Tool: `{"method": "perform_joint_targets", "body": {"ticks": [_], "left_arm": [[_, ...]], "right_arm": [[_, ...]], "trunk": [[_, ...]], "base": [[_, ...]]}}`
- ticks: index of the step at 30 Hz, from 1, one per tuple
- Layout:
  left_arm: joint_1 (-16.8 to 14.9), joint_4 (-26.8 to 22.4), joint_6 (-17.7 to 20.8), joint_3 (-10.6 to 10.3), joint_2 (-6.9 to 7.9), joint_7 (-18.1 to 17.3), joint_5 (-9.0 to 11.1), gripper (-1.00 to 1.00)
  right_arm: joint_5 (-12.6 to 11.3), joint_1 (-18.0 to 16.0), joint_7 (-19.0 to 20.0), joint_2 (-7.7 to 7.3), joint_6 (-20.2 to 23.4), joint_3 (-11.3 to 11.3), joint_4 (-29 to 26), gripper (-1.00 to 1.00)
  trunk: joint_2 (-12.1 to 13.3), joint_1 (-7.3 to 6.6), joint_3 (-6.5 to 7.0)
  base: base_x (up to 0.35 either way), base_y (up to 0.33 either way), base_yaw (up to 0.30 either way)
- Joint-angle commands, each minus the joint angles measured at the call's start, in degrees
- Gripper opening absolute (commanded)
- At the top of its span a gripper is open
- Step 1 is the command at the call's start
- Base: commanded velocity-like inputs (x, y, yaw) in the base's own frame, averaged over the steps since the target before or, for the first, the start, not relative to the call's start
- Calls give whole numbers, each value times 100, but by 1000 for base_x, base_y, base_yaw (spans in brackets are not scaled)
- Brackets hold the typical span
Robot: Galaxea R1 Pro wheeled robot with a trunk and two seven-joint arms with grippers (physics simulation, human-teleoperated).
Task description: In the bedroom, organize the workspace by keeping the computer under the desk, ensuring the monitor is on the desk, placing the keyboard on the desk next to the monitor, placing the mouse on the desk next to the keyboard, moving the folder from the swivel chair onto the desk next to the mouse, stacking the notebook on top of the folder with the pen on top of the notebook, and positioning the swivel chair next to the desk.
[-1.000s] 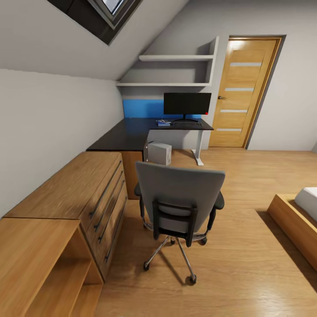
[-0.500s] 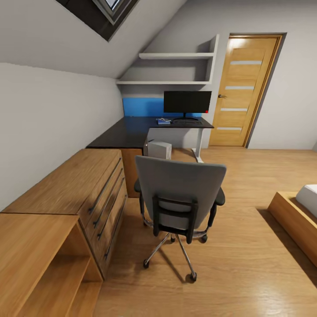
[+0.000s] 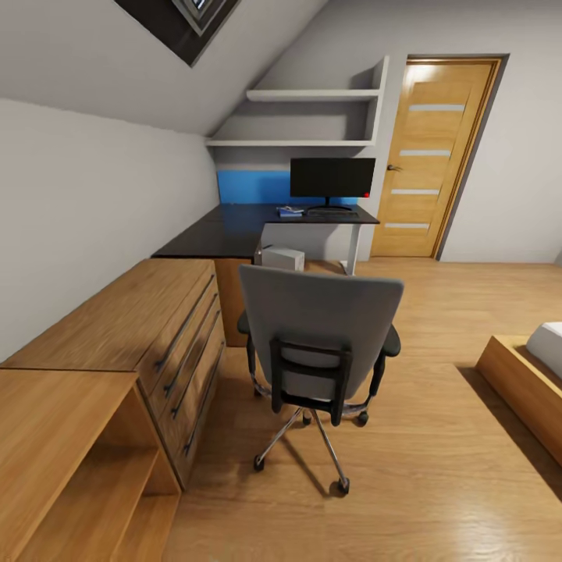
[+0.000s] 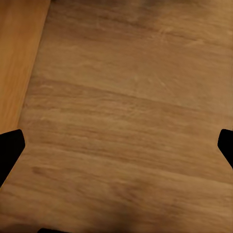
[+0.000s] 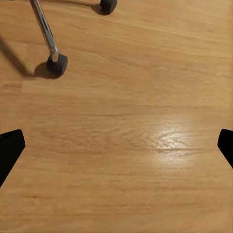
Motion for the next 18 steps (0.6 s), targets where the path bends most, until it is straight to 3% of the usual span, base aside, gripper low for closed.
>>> {"method": "perform_joint_targets", "body": {"ticks": [1,18], "left_arm": [[-4,2,-22,-49,3,37,41,100],[-4,2,-32,-56,-4,37,39,100]], "right_arm": [[-29,-6,-24,4,-17,49,13,100],[-30,-6,-24,4,-18,50,13,100]], "trunk": [[-44,22,-24],[-726,395,-329]], "base": [[0,0,0],[0,0,0]]}}
